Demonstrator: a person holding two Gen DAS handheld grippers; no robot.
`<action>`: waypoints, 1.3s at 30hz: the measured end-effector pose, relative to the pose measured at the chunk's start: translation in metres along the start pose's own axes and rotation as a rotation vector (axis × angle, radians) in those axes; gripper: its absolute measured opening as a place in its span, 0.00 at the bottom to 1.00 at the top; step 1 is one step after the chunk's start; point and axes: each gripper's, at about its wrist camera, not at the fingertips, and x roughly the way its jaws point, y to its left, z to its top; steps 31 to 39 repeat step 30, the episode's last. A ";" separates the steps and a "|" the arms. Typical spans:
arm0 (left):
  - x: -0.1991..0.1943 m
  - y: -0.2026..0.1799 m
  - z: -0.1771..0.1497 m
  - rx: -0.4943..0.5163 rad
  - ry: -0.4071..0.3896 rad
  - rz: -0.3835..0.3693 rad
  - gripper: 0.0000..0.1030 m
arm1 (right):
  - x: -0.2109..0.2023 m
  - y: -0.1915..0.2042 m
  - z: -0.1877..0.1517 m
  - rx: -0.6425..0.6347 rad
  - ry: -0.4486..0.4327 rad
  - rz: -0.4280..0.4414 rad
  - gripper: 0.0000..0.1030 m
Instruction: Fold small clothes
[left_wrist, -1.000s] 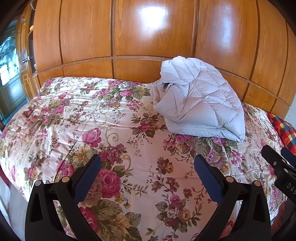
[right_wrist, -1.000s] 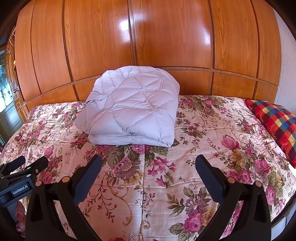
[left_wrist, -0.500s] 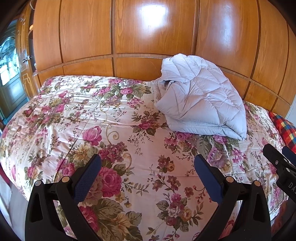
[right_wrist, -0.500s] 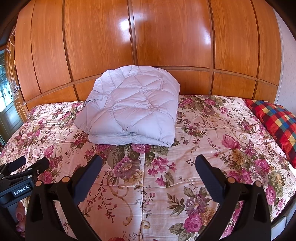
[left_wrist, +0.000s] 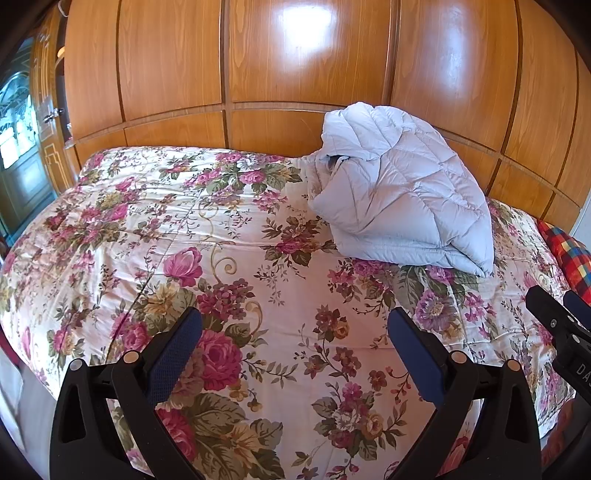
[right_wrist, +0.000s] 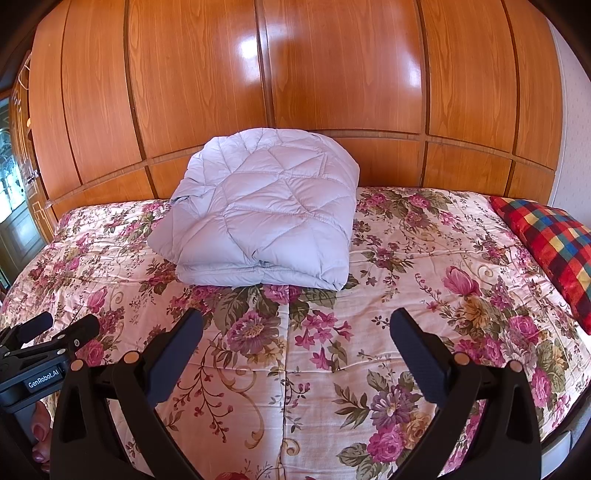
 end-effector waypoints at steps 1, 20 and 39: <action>0.000 0.000 0.000 -0.001 0.000 0.000 0.96 | 0.000 0.000 0.000 0.000 0.000 0.001 0.98; 0.006 0.002 -0.002 0.000 0.026 -0.005 0.96 | 0.002 0.000 -0.002 0.003 0.009 -0.006 0.98; 0.023 0.007 -0.004 -0.020 0.100 -0.012 0.97 | 0.009 -0.002 -0.005 0.012 0.027 -0.018 0.98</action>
